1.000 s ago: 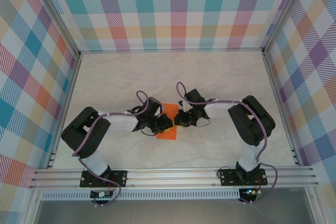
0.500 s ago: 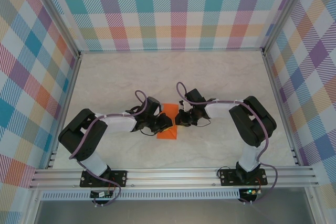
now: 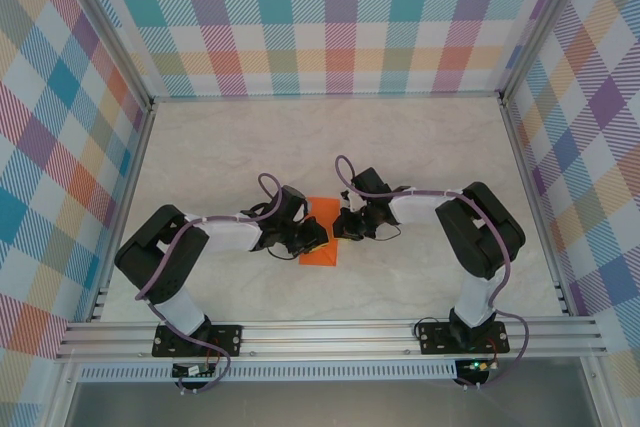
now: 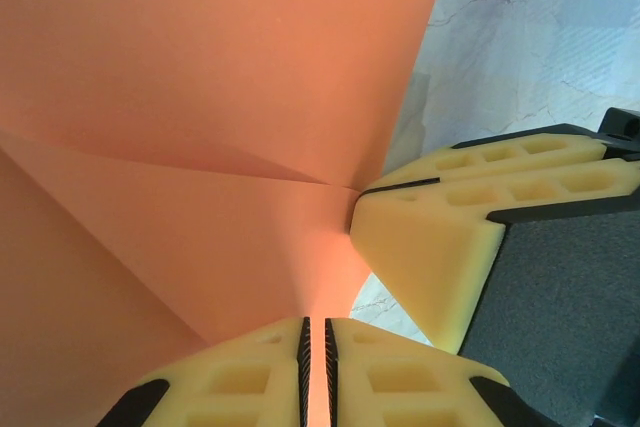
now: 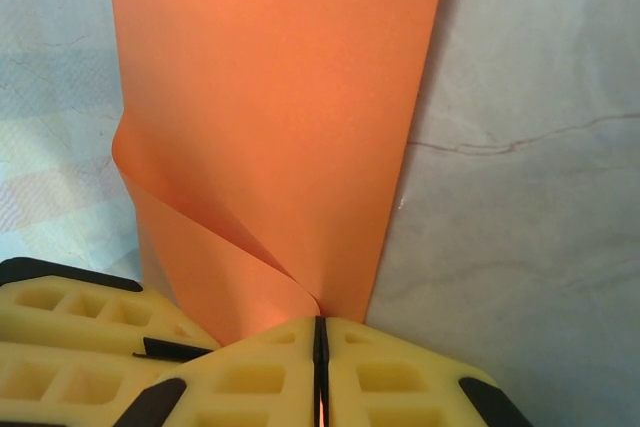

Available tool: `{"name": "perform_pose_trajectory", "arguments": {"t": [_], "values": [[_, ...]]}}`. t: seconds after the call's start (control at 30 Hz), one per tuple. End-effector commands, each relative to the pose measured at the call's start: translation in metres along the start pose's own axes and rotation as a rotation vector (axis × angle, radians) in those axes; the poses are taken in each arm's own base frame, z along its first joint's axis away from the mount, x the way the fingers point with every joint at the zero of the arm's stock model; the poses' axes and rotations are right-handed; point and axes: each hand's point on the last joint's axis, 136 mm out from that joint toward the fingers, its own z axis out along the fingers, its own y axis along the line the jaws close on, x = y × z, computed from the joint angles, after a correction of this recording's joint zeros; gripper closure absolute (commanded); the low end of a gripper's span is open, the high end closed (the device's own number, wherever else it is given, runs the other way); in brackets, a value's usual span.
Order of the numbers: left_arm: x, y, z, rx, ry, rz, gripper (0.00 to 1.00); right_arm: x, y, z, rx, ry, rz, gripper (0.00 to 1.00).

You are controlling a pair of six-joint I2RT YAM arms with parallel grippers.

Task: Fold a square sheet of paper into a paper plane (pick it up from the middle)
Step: Fold the triangle a second time at the center of the table.

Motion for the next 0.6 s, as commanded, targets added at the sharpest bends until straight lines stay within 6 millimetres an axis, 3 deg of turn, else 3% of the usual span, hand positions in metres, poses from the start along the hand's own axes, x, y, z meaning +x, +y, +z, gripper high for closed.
{"name": "perform_pose_trajectory", "arguments": {"t": [0.0,0.57], "values": [[0.0072,0.0064,0.0039,-0.018,0.024,-0.007,0.85,-0.0033,-0.0033,0.0051,0.027,0.007,-0.012,0.9],[0.0074,0.0043,0.0021,-0.011,0.022,-0.003,0.84,-0.0072,0.003,0.0083,0.019,0.013,-0.034,0.9]]}}
